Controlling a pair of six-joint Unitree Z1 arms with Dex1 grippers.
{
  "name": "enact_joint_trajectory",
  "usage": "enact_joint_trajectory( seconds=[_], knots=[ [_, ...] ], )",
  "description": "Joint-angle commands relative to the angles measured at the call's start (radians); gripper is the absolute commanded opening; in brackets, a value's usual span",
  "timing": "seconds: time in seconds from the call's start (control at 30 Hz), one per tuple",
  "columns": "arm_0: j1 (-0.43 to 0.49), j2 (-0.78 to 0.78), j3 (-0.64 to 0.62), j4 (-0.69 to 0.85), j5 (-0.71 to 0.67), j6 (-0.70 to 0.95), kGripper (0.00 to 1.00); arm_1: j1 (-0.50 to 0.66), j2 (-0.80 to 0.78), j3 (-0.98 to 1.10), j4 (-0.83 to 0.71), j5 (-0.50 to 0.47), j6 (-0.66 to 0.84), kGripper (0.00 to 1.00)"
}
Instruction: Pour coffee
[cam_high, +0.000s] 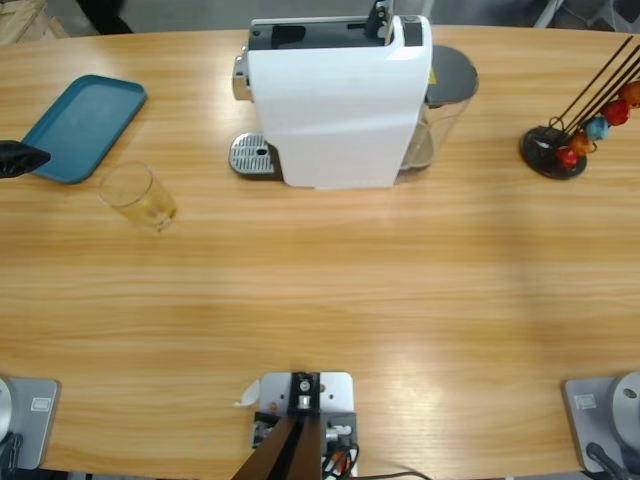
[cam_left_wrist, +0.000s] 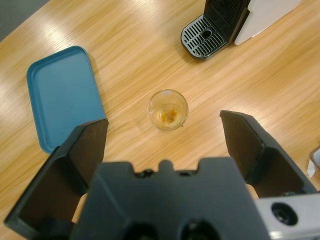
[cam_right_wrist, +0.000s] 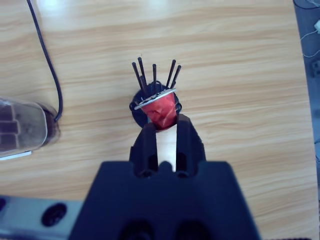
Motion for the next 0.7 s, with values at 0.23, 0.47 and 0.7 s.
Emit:
enact_joint_trajectory(
  seconds=[0.23,0.47,0.7],
  knots=[
    [-0.01,-0.012,0.04,0.011,-0.002,-0.004,0.973,0.353,-0.001,-0.444,0.379,-0.059,-0.166,0.01],
    [-0.01,-0.012,0.04,0.009,-0.03,-0.004,0.973,0.573,0.11,-0.714,0.594,-0.051,-0.305,0.011],
    [-0.022,-0.016,0.04,0.009,-0.03,-0.003,0.973,0.739,0.217,-0.906,0.671,-0.045,-0.419,0.011]
  ],
)
